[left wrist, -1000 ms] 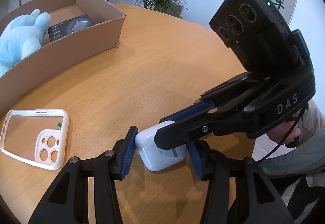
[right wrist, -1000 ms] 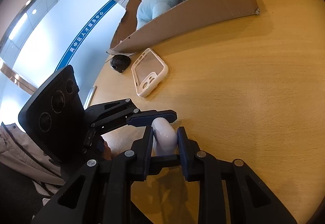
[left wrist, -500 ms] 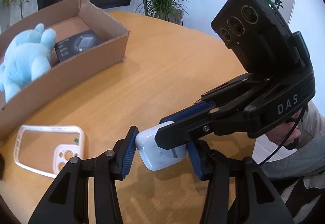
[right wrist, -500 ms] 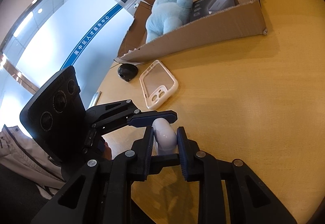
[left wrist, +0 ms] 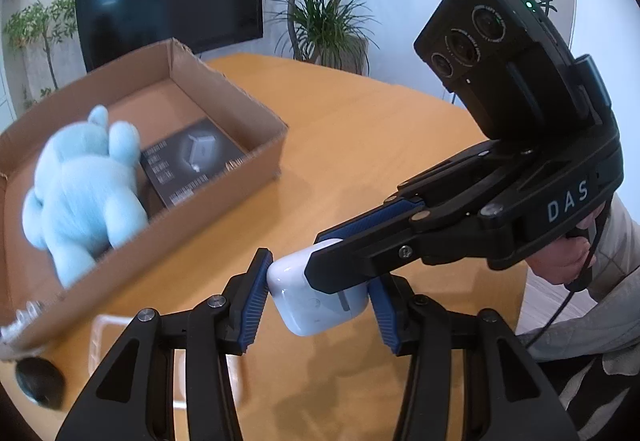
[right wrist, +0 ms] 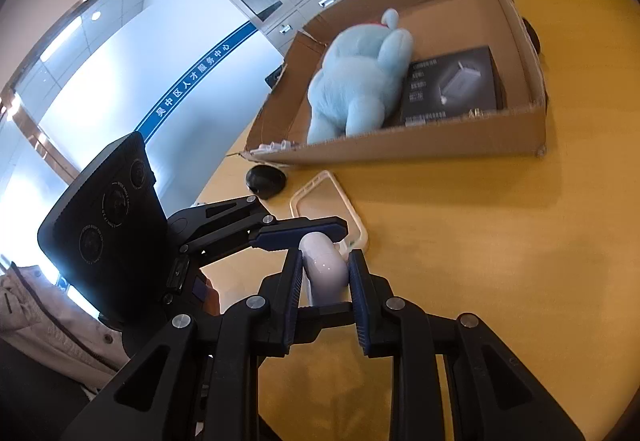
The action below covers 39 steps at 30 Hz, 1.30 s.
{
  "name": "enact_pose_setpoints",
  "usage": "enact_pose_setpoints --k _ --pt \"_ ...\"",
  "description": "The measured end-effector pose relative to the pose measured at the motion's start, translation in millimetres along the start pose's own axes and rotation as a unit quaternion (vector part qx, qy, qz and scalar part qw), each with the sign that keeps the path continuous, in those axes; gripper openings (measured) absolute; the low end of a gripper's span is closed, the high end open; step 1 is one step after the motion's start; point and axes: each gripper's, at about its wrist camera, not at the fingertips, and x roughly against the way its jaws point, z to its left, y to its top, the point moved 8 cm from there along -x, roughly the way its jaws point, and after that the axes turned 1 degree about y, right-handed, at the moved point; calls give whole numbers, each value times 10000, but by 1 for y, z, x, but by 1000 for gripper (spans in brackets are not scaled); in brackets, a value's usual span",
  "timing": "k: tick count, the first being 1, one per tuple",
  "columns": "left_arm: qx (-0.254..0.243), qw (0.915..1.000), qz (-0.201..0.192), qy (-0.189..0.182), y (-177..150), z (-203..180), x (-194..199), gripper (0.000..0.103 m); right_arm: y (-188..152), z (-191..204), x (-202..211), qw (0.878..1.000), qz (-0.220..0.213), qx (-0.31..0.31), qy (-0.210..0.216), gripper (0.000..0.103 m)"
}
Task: Organize objects
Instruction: 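Carry the earbud case over the cardboard tray, then lower the earbud case into the tray and open the right tool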
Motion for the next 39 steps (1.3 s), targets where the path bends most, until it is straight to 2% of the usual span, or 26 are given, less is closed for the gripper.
enact_pose_setpoints --k 5,14,23,31,34,39 --pt "16 9999 -84 100 20 21 1 45 31 1 -3 9998 -100 147 -52 21" --pt "40 9988 -219 435 48 64 10 45 84 10 -20 9993 -246 265 133 21" --pt "292 9961 -257 798 42 113 26 45 114 31 -62 9985 -65 478 253 21" --pt "715 9915 -230 1063 25 176 38 45 141 48 -125 9973 215 644 265 21" --pt "858 9904 -233 1057 18 192 40 45 148 50 -146 9971 315 579 375 14" --pt "973 9883 -165 1159 9 210 34 45 156 47 -178 9967 489 604 245 14"
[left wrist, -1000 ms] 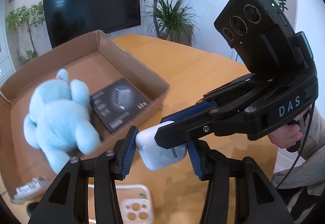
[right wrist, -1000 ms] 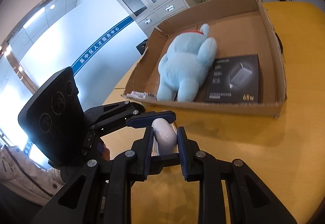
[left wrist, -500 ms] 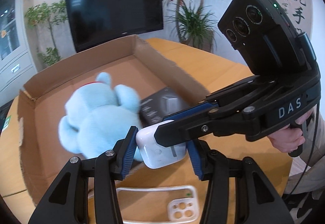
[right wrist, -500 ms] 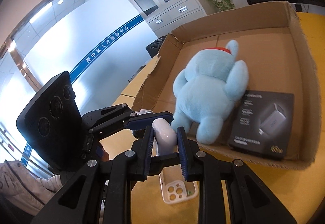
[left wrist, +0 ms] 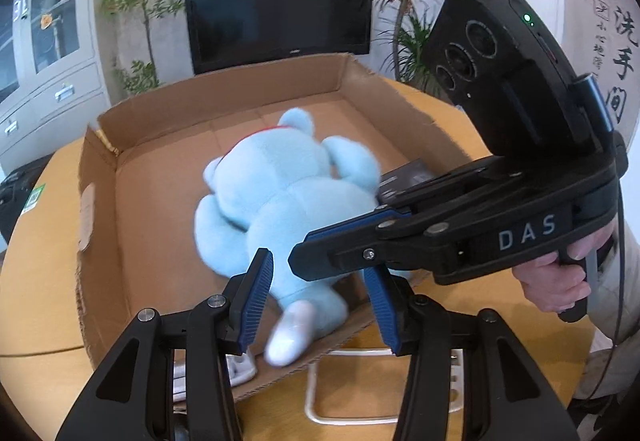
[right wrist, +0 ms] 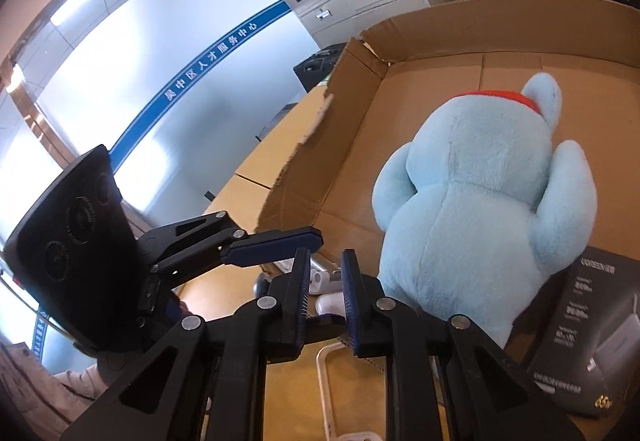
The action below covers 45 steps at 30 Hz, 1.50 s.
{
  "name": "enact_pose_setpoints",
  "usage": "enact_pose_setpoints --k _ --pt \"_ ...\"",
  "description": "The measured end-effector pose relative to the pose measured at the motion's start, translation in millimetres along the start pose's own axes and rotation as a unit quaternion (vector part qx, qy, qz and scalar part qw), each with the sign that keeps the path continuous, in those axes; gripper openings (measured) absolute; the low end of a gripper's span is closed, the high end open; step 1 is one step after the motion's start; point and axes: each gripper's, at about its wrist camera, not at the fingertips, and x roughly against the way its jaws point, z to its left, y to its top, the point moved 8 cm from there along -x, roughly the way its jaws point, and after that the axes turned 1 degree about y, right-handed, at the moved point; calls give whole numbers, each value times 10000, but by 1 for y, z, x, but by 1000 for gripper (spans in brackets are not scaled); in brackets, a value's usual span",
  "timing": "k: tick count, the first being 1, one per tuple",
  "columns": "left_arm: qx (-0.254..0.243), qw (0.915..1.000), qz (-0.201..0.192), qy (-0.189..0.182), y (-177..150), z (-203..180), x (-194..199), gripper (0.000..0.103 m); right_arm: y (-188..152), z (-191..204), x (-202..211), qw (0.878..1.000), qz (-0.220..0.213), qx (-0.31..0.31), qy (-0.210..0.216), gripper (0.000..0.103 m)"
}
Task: Organize objects
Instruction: 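Lower the earbud case into the tray and open the right tool, then move the right tool down to the clear phone case with white frame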
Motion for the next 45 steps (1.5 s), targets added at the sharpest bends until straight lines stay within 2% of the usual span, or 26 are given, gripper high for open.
enact_pose_setpoints --k 5,7,12,13,15,17,19,22,23,24,26,28,31,34,39,41,42,43,45 --pt "271 9996 50 37 -9 16 -4 45 2 -5 -10 10000 31 -25 -62 14" --pt "366 9993 51 90 -11 20 -2 51 1 -6 -6 9999 -2 21 -165 14" --pt "547 9982 -142 221 -10 25 12 76 -1 -3 9 9996 -194 51 -221 14" --pt "564 9979 -175 274 -10 25 15 79 -3 -2 14 9994 -224 57 -262 18" --pt "650 9970 -221 351 -9 26 24 80 -5 -1 25 9987 -342 43 -380 34" --pt "844 9954 -216 405 -10 28 33 83 -7 2 40 9975 -547 46 -453 67" --pt "1123 9925 -177 444 -14 32 43 83 -12 6 61 9947 -855 88 -565 83" --pt "1551 9873 -33 345 -28 36 55 85 -31 15 86 9924 -1037 261 -605 95" --pt "1707 9850 26 258 -36 36 59 95 -41 18 89 9926 -998 331 -609 103" --pt "1844 9826 106 166 -45 34 63 102 -58 20 88 9932 -876 442 -626 103" --pt "2059 9784 163 25 -61 30 68 102 -89 18 78 9934 -502 655 -794 103" --pt "2264 9735 308 -61 -79 24 70 102 -122 12 60 9885 -82 949 -1173 103" --pt "2478 9674 516 -87 -99 12 68 102 -150 5 44 9807 90 1179 -1554 103" --pt "2649 9618 666 -177 -117 -1 65 102 -162 6 33 9794 111 1294 -1546 103" --pt "2972 9492 1010 -227 -149 -17 49 102 -170 2 6 9622 251 1848 -1983 103" --pt "3038 9459 1120 -184 -159 -19 45 102 -174 -3 -4 9619 371 1849 -1981 102" --pt "3055 9448 1176 -158 -163 -20 43 102 -176 -7 -7 9633 476 1793 -1938 99" --pt "3066 9441 1203 -134 -166 -20 43 102 -180 -13 -11 9649 636 1706 -1892 91" --pt "3065 9436 1249 -98 -170 -20 43 102 -184 -18 -11 9630 705 1826 -1854 81"
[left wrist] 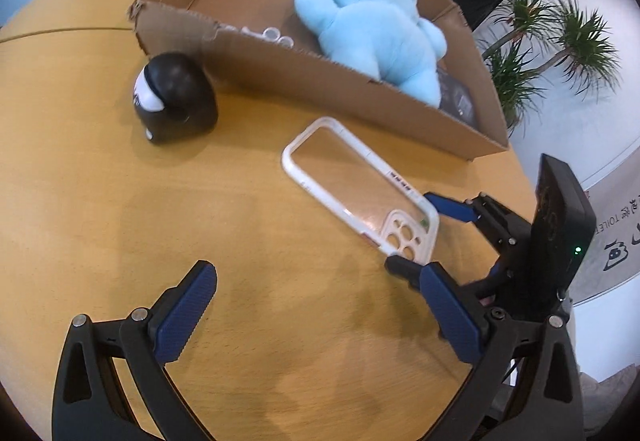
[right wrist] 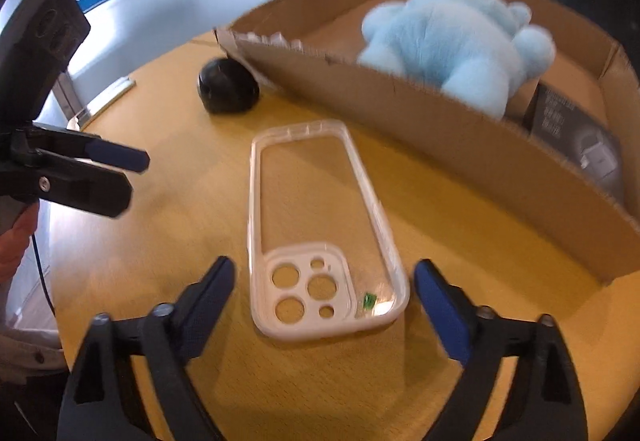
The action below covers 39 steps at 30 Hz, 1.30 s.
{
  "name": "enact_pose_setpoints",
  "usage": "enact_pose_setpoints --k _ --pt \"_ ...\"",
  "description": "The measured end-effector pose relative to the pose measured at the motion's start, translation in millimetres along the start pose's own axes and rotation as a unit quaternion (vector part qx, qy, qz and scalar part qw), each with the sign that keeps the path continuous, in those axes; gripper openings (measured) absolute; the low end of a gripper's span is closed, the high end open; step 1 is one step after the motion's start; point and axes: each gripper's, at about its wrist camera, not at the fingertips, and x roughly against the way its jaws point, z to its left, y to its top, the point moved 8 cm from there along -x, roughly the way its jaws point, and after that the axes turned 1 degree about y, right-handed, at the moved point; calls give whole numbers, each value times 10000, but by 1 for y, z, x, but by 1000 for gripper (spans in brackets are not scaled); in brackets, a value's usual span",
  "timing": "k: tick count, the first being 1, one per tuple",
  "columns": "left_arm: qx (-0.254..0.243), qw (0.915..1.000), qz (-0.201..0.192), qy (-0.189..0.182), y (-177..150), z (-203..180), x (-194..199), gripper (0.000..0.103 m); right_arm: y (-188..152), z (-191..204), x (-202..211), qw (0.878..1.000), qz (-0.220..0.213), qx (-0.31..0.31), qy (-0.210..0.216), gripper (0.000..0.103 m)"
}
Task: Organize objects
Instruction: 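Move the right tool down to the clear phone case with white frame, then close the right tool fingers on the phone case frame edge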
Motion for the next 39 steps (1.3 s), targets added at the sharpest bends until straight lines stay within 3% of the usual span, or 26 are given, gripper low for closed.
enact_pose_setpoints --k 7,10,12,14,17,20,21,24,27,31,34,36,38,39 --pt "-52 9999 132 89 -3 -2 -7 102 -37 17 26 9951 73 935 318 79" --pt "-189 9995 236 90 -6 -9 -13 102 -62 21 43 9893 127 1300 647 79" --pt "-414 9984 355 160 -11 -18 -18 102 -81 14 56 9867 155 1493 619 86" --pt "-632 9969 433 199 -17 -27 -21 102 -94 -3 65 9892 228 1389 403 102" --pt "-927 9941 513 229 -24 -39 -26 102 -114 -36 80 9963 326 793 104 102" --pt "-1077 9924 516 294 -26 -44 -29 102 -118 -64 95 9993 114 -346 -44 102" --pt "-1069 9927 505 245 -25 -44 -29 102 -120 -68 97 9947 23 -1013 154 102" --pt "-992 9939 464 142 -21 -42 -27 102 -118 -74 105 9761 -338 -2136 222 102" --pt "-1015 9937 437 195 -19 -39 -26 102 -107 -65 103 9585 -552 -2765 428 86" --pt "-1072 9929 406 328 -21 -38 -24 102 -90 -40 85 9678 -326 -2483 -251 53" --pt "-1113 9920 355 482 -22 -34 -23 102 -89 -33 84 9690 -252 -2408 -484 38" --pt "-1132 9916 342 517 -23 -33 -22 102 -88 -32 80 9697 -230 -2375 -525 31" --pt "-1158 9911 342 563 -23 -33 -23 102 -88 -31 78 9719 -208 -2312 -395 17" --pt "-1173 9908 343 586 -23 -32 -23 102 -88 -31 79 9743 -188 -2225 -311 16"
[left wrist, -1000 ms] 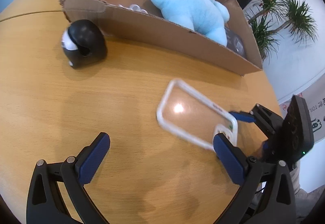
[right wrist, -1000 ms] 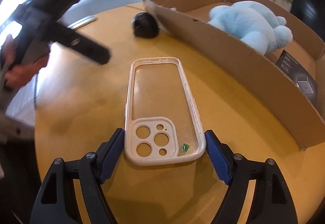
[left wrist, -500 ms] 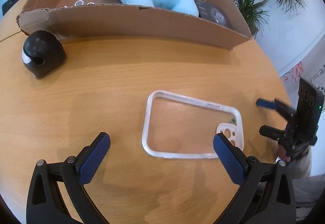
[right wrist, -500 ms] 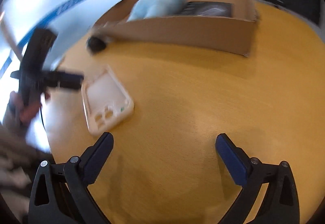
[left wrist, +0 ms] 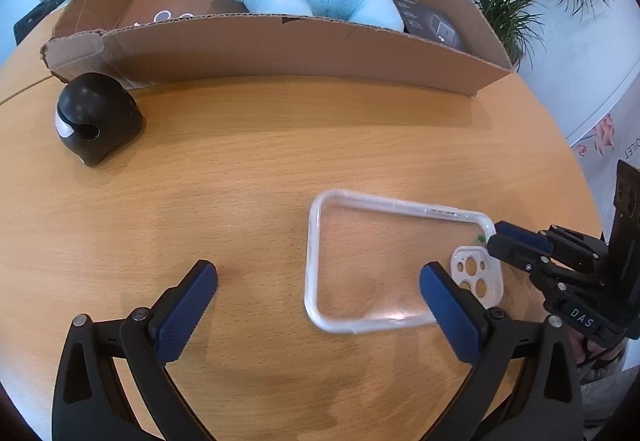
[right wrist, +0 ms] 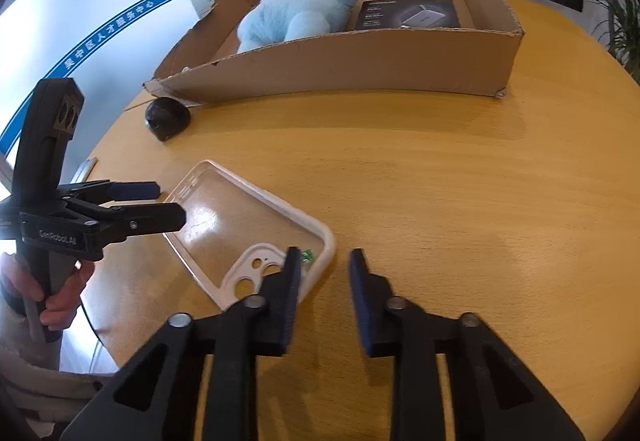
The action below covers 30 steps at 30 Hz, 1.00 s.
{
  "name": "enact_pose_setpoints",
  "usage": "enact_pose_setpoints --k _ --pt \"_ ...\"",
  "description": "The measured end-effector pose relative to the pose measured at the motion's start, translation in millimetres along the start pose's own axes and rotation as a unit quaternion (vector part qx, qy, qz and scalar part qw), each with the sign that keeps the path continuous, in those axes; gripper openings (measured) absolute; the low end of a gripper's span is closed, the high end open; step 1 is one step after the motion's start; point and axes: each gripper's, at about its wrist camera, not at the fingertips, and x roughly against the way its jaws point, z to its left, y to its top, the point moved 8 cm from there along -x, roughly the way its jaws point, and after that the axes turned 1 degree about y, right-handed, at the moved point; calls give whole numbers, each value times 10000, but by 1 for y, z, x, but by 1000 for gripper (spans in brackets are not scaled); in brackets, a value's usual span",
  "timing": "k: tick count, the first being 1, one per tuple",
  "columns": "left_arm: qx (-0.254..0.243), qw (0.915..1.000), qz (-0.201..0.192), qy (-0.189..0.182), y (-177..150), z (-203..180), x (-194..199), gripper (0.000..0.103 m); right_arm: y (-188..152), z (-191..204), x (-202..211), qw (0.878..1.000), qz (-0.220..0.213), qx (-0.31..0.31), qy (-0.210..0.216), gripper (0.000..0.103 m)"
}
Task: Organize objects
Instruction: 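Close the right tool fingers on the phone case frame edge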
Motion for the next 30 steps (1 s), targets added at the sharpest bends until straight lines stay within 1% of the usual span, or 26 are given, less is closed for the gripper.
enact_pose_setpoints --k 2,4,6,10,14,16,19,20,24,25,27,28,30 --pt "-36 10000 18 66 -1 0 0 102 0 -3 1 9998 11 196 -29 11" --pt "-58 9999 39 156 0 -2 -2 102 4 -9 1 9992 31 393 -73 10" --pt "-82 9996 56 250 -1 -3 -3 101 6 -16 2 9989 47 467 -23 10" --pt "-228 9991 70 353 -6 -12 -4 101 8 -24 1 9993 89 372 -8 9" --pt "-327 9980 55 543 -10 -16 -6 101 5 -21 2 9994 -21 338 -34 10" --pt "-419 9969 59 667 -12 -17 -6 99 5 -20 2 9991 -49 404 -69 10" --pt "-490 9960 62 745 -17 -17 -3 95 3 -18 3 9987 -95 476 -133 10" --pt "-493 9958 53 774 -17 -17 -3 92 3 -17 3 9987 -116 480 -150 10" --pt "-452 9953 62 850 -20 -16 1 87 2 -18 3 9989 -184 371 -214 9" --pt "-443 9953 74 861 -22 -15 2 87 2 -19 3 9990 -216 295 -262 6" --pt "-410 9955 74 850 -24 -14 5 86 2 -23 4 9991 -315 35 -284 5" --pt "-414 9954 75 864 -13 -23 -4 85 1 -24 5 9988 -371 -86 -307 5" --pt "-396 9955 49 863 -13 -23 -2 78 0 -25 7 9979 -453 -236 -397 5"
